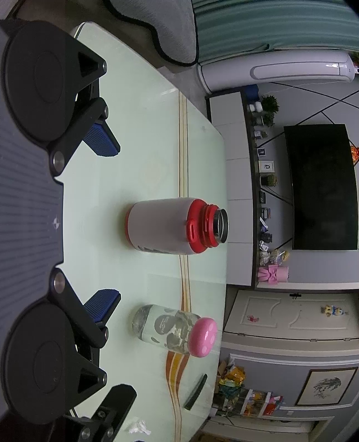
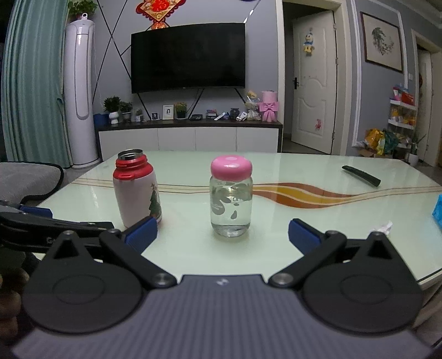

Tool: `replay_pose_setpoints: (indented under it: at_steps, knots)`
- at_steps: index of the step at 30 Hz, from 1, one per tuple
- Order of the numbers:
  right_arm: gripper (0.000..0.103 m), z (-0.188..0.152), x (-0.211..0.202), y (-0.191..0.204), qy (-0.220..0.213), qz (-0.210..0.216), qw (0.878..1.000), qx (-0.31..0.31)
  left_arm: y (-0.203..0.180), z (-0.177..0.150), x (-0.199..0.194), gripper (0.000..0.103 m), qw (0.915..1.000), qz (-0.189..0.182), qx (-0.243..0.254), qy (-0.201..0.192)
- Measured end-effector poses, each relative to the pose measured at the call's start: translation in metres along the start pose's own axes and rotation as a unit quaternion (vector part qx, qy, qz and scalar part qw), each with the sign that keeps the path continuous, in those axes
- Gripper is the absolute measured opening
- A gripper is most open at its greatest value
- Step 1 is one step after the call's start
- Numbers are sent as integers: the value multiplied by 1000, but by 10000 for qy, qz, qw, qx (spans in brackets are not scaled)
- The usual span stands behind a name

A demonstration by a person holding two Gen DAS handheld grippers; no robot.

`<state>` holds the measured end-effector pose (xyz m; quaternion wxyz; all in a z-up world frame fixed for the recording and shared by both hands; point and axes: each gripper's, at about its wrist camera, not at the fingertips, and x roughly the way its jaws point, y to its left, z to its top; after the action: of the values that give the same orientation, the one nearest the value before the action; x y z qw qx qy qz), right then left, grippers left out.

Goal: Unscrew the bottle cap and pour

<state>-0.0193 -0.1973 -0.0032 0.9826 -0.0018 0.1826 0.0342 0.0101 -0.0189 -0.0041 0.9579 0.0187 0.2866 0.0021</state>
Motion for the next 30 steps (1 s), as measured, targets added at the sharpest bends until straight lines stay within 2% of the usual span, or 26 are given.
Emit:
replay_pose_setpoints:
  at_steps: [6, 19, 30]
  knots:
    - [103, -2, 2, 4, -4, 50, 10000, -41, 0, -1, 3, 103, 10000, 25, -14, -50]
    - [103, -1, 12, 7, -3, -167, 9998, -144, -6, -6, 17, 103, 9998, -52, 152, -112]
    - [103, 3, 24, -5, -109, -275, 9992, -253, -22, -4, 40, 103, 9989, -386, 254, -91]
